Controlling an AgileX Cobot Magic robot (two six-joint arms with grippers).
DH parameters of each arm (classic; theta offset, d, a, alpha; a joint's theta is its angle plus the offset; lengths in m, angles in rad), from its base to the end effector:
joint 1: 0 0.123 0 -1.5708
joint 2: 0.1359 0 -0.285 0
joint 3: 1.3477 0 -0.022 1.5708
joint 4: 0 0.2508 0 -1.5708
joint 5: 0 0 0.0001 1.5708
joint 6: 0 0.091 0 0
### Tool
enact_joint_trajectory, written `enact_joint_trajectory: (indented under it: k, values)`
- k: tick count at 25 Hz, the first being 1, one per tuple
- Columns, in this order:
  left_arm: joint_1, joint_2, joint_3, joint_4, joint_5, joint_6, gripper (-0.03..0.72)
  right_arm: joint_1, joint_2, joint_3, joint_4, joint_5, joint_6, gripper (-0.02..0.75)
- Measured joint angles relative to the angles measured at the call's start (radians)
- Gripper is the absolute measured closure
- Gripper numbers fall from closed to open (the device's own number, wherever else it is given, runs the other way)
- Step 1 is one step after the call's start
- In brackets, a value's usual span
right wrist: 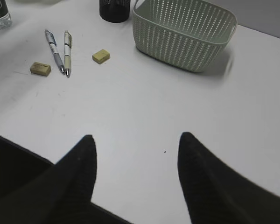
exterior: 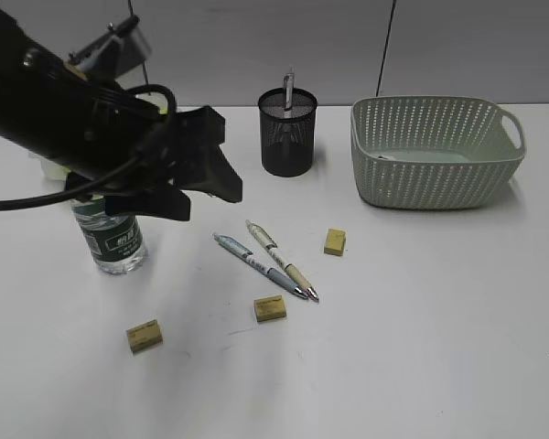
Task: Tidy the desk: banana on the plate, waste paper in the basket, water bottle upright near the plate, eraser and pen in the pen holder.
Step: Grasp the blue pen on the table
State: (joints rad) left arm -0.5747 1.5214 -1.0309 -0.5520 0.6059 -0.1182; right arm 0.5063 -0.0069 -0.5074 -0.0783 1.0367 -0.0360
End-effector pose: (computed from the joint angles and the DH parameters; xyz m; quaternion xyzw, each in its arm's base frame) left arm 0.2499 -0.1943 0.2588 0.0414 0.9395 -0.2892 0.1791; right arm -0.0022 -0.0083 0.2815 -0.2244 0.8120 0.0872 0.5317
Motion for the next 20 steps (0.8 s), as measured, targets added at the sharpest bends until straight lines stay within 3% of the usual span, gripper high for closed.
enact_joint_trajectory:
  k: [16,20]
  values:
    - [0.000,0.361,-0.162,-0.044,0.014,-0.322,0.200,0.000,0.000,0.000,0.000,0.000,0.000,0.291]
    - [0.000,0.429,-0.218,0.019,0.030,-0.416,0.200,0.000,0.000,0.000,0.000,0.000,0.000,0.291]
